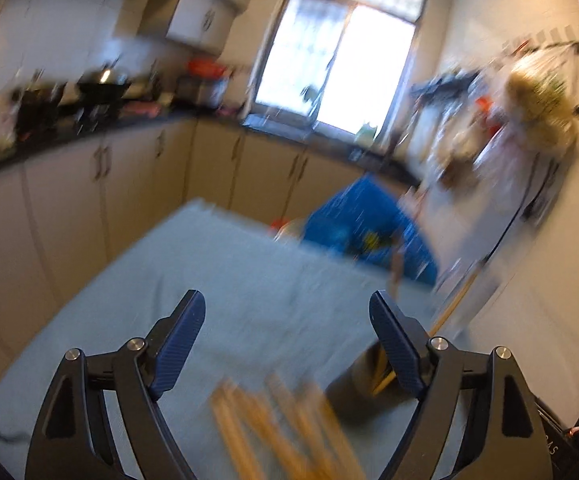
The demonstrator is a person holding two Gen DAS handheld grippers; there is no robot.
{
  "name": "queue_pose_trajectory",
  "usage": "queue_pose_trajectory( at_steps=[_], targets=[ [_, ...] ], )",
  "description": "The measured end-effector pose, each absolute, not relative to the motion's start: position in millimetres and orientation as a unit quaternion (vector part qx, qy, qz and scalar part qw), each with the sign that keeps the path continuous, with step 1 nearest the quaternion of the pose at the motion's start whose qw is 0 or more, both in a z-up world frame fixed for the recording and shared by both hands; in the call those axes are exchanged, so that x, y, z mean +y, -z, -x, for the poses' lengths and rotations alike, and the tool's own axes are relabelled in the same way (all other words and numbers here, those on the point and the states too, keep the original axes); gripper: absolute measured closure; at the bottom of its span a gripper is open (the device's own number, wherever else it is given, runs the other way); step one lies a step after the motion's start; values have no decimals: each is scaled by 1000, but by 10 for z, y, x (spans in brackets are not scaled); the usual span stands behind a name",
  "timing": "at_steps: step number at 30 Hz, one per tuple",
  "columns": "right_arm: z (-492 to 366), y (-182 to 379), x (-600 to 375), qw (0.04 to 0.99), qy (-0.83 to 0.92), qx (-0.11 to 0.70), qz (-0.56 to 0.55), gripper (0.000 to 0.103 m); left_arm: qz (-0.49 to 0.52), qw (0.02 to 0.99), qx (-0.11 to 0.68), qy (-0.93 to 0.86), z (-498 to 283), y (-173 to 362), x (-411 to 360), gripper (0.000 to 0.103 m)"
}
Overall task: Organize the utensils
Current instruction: 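Open both tools to drop the chopsticks into the holder, then grasp another chopstick with the left tool while the right tool grasps one too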
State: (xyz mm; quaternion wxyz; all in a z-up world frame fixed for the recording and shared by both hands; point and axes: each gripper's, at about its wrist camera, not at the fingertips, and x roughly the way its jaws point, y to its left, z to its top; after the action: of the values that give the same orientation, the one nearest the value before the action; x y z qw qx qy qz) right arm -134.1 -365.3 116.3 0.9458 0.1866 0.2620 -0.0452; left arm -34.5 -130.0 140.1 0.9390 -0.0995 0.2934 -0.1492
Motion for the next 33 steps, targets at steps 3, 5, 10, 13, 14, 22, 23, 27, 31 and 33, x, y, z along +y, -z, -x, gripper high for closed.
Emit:
queue_pose_trajectory(
  at_steps=[3,5,10,13,14,22,23,27,31,33],
  targets=[
    [1262,-745,-3513,922,12,346,-173,40,94,915,369,134,374,-928,-1154,20],
    [1228,-462,-3424,906,-5,387,-171,45,81,899,410,131,416,-648,-1125,21],
    [1176,-115,-3264,891,-17,425,-159,61,5,894,430,126,544,-317,-1233,37],
    [1131,-46,-3202,891,-18,428,-148,63,-33,890,437,131,573,-183,-1306,52],
    [1122,-34,-3183,892,-17,428,-144,64,-39,886,443,130,576,-130,-1317,55],
    [933,-22,-3046,896,-6,430,-106,68,-80,894,428,105,615,-14,-1390,65],
    [918,-22,-3024,897,-4,431,-98,69,-85,895,425,103,608,-23,-1410,65],
    [837,-25,-2924,898,4,435,-70,76,-82,894,429,105,592,-33,-1402,75],
    [711,-27,-2832,894,21,445,-45,87,-91,890,433,110,590,-60,-1398,91],
    [698,-38,-2827,889,29,455,-37,90,-86,885,442,119,585,-64,-1362,95]
  ],
)
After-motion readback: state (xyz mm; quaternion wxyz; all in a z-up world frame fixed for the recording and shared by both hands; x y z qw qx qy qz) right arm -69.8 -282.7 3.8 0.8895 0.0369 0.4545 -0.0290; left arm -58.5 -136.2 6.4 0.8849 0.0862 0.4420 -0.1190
